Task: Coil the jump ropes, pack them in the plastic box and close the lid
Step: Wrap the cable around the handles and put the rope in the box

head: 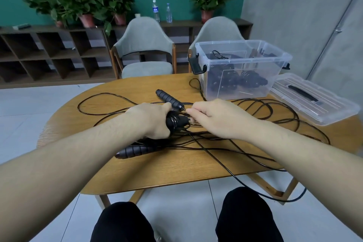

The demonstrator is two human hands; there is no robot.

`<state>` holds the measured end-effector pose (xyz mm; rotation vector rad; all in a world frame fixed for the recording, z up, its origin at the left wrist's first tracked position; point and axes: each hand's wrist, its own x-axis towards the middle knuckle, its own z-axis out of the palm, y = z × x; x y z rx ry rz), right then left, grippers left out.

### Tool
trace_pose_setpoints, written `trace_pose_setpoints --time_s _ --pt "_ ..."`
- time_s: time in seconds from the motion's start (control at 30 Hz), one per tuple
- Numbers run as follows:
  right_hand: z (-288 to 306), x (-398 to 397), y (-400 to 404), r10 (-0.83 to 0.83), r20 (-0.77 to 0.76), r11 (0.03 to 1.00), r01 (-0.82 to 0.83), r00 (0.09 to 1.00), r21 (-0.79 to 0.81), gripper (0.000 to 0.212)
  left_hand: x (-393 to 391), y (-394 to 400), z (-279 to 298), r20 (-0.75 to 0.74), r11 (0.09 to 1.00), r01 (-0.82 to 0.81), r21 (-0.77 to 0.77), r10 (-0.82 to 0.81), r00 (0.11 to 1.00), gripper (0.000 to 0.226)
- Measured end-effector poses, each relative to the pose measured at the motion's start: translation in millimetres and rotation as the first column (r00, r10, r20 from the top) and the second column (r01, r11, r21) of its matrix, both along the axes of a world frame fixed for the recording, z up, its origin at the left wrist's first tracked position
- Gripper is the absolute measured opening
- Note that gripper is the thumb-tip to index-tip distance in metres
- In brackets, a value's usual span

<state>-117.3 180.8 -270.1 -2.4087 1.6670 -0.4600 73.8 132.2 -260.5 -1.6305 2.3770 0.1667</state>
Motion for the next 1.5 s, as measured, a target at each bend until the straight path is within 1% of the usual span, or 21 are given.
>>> trace_pose_setpoints --time_s 0.1,0.17,0.23,0.3,0.33,0.37,0.4,0.57,0.7,0.8,0.9,1.0,1.07,1.13,1.17,1.2,1.23,1.27,1.37,1.43,1.5 --pt "-12 1 5 -0.016 0.120 0.995 0.005 0.993 0.099 0.034 7 -7 -6 -0.201 0.997 -0.081 0.008 0.081 0.976 0.038" --pt "-19 4 9 -0.010 0.233 0.992 -0.020 0.972 0.128 0.031 7 -9 -9 -0.403 0.990 -0.125 0.058 0.138 0.905 0.037" --pt "-25 5 10 0.002 0.323 0.992 -0.043 0.947 0.119 0.030 5 -8 -11 -0.627 0.974 -0.156 0.168 0.227 0.745 0.037" --pt "-30 6 11 0.015 0.355 0.991 -0.061 0.935 0.118 0.030 4 -8 -14 -0.774 0.945 -0.139 0.296 0.323 0.545 0.038" --pt "-32 7 13 0.022 0.362 0.990 -0.072 0.932 0.125 0.029 4 -8 -14 -0.811 0.925 -0.109 0.363 0.372 0.452 0.038" --pt "-35 7 13 0.030 0.360 0.988 -0.082 0.932 0.129 0.029 4 -7 -15 -0.824 0.904 -0.075 0.422 0.416 0.384 0.039" --pt "-37 7 14 0.037 0.355 0.988 -0.088 0.934 0.128 0.029 5 -7 -16 -0.824 0.884 -0.046 0.465 0.451 0.342 0.041" --pt "-46 5 14 0.027 0.375 0.990 -0.076 0.927 0.115 0.028 1 -4 -18 -0.803 0.817 0.067 0.573 0.543 0.246 0.051" --pt "-48 -2 12 0.022 0.409 0.982 -0.096 0.912 0.161 0.032 7 1 -16 -0.790 0.763 0.211 0.611 0.571 0.222 0.063" --pt "-51 -8 11 0.050 0.393 0.975 -0.131 0.918 0.182 0.033 11 4 -15 -0.790 0.730 0.302 0.614 0.567 0.235 0.071" --pt "-54 -10 11 0.100 0.371 0.969 -0.175 0.923 0.174 0.031 10 4 -17 -0.815 0.752 0.315 0.579 0.524 0.247 0.072" --pt "-56 -12 11 0.151 0.243 0.967 -0.195 0.958 0.165 0.038 14 2 -16 -0.828 0.750 0.356 0.558 0.477 0.295 0.071" --pt "-58 -18 8 0.182 0.151 0.969 -0.203 0.972 0.141 0.049 21 1 -10 -0.825 0.702 0.443 0.558 0.415 0.383 0.065" --pt "-58 -25 4 0.213 0.057 0.967 -0.219 0.975 0.132 0.043 28 2 -1 -0.800 0.660 0.498 0.563 0.281 0.530 0.055" --pt "-55 -29 1 0.220 -0.014 0.967 -0.216 0.975 0.137 0.035 29 3 3 -0.769 0.652 0.500 0.570 0.209 0.605 0.049" --pt "-53 -32 -2 0.223 -0.096 0.968 -0.209 0.970 0.136 0.026 29 3 8 -0.725 0.650 0.490 0.581 0.140 0.674 0.046" --pt "-50 -33 -4 0.224 -0.157 0.971 -0.206 0.962 0.119 0.027 29 4 11 -0.676 0.650 0.478 0.590 0.075 0.733 0.044" --pt "-48 -34 -7 0.220 -0.202 0.974 -0.203 0.954 0.104 0.034 27 6 13 -0.622 0.655 0.462 0.597 0.015 0.783 0.043" --pt "-41 -30 -13 0.212 -0.248 0.977 -0.196 0.945 0.089 0.040 17 11 18 -0.438 0.729 0.394 0.559 -0.144 0.887 0.043" --pt "-37 -25 -15 0.206 -0.256 0.979 -0.195 0.944 0.065 0.043 9 17 22 -0.245 0.815 0.361 0.453 -0.275 0.930 0.047" --pt "-31 -22 -17 0.198 -0.249 0.980 -0.189 0.948 0.060 0.044 0 23 22 -0.026 0.889 0.364 0.278 -0.372 0.928 0.063"
